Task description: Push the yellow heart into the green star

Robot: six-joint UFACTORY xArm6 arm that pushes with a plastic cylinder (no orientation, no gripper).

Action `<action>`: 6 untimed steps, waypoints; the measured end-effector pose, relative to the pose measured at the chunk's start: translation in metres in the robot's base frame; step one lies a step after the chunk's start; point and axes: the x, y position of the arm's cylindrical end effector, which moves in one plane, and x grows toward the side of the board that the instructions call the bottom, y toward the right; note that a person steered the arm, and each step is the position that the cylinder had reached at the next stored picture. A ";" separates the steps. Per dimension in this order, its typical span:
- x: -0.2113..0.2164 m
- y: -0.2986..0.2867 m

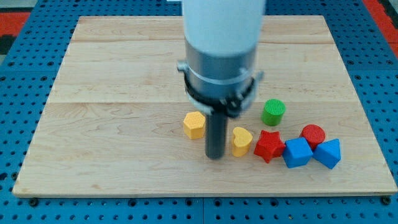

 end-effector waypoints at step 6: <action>-0.147 0.059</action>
